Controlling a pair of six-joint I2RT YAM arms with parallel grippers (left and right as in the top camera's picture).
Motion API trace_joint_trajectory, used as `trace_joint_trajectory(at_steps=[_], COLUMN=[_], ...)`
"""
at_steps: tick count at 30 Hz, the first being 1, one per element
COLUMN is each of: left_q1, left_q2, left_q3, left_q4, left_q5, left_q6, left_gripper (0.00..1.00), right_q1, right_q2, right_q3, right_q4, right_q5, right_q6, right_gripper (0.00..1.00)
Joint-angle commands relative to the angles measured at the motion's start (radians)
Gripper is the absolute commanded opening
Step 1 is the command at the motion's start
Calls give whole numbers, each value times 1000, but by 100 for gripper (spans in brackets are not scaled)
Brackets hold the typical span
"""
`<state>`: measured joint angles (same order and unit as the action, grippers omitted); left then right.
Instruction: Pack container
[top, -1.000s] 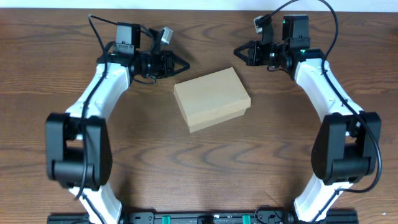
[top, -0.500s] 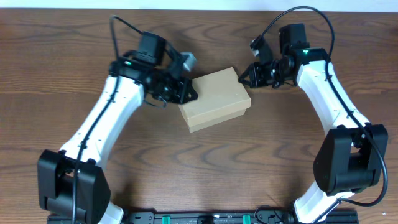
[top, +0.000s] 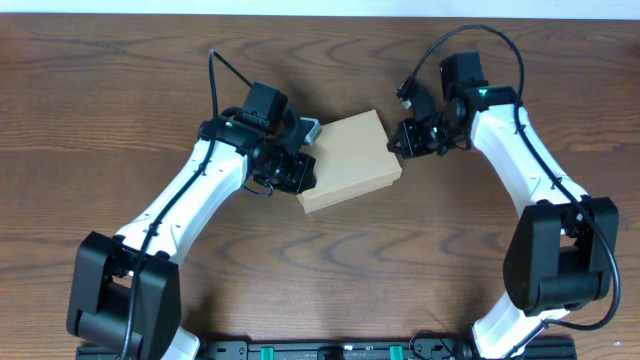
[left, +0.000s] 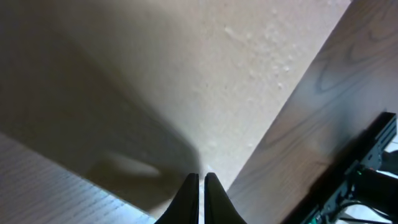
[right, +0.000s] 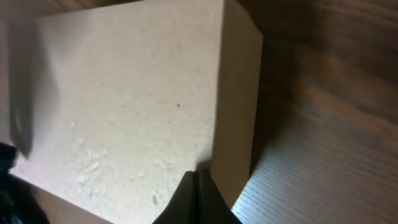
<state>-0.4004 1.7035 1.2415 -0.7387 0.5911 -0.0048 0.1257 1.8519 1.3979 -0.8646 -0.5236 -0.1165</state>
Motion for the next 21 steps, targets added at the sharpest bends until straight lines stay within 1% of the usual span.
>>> trace_joint_trajectory(at_steps=[1,9,16,18,21], left_q1=[-3,-2,2,5,8], left_q2=[-3,-27,-126,-163,-217], left_q3=[-37,-40,-40,-40,-40], left_q4=[18,17,-4,-4,-9], left_q5=[-23,-33,-117,-144,-201], left_q6=[-32,-44,-55,-56,-69], left_gripper=[6,6,6,6,6], right_q1=[7,3,0,0,6], right_q2=[-17,-65,-118,-116,-114], right_q3=[-34,-32,-32,-39,-72], right_q4=[-3,9,8,2,1], right_q5=[23,35,277,315,313], right_q6=[-16,-9,155,192,203], right_gripper=[1,1,1,1,1])
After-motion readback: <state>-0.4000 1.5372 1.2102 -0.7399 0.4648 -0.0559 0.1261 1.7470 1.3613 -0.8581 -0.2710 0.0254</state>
